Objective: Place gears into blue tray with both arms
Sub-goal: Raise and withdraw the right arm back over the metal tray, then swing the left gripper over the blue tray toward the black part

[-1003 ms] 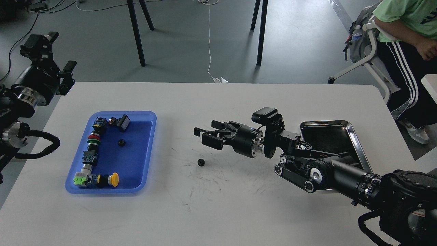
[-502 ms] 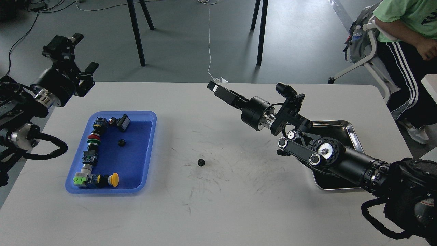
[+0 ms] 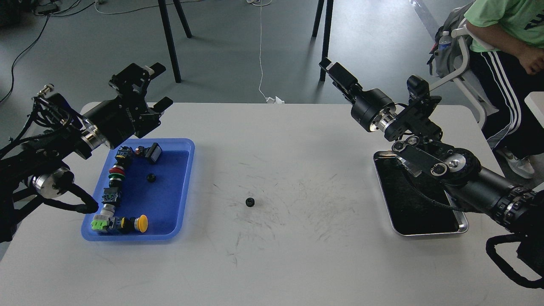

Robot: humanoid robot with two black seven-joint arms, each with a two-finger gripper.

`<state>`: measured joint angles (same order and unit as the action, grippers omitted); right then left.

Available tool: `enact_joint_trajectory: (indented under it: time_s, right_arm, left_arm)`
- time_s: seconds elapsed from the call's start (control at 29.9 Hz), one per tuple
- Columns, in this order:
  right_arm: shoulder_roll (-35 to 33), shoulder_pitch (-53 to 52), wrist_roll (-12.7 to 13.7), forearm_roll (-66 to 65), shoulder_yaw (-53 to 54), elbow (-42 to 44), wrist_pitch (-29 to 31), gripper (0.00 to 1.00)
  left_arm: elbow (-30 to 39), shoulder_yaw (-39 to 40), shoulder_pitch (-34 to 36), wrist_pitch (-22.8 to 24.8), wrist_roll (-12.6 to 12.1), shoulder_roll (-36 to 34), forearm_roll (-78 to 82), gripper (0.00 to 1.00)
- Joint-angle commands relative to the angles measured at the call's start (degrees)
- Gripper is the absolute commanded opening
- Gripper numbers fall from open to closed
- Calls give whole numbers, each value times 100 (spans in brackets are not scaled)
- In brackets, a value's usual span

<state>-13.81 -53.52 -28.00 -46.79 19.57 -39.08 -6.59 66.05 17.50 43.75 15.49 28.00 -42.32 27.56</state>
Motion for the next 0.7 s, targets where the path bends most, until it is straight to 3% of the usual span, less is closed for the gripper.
enact_joint_trajectory:
  time_s: [0.0, 0.27, 0.47, 0.6, 0.67]
  right_arm:
    - [-156, 8, 22, 538, 20, 23, 0, 94]
    - [-402, 52, 180, 1312, 3, 251, 131, 94]
    - [-499, 140, 286, 1945, 11, 251, 220, 94]
    - [-508, 219, 286, 1963, 11, 234, 184, 94]
    - [-517, 219, 286, 1963, 11, 243, 184, 94]
  left_arm:
    - [355, -124, 11, 7, 0, -22, 582, 98]
    - [1216, -186, 55, 7, 0, -22, 2119, 98]
    - [1366, -256, 46, -11, 0, 83, 3587, 98]
    - [1340, -318, 47, -589, 0, 329, 4046, 98]
    - [1322, -440, -15, -661, 0, 373, 4116, 98]
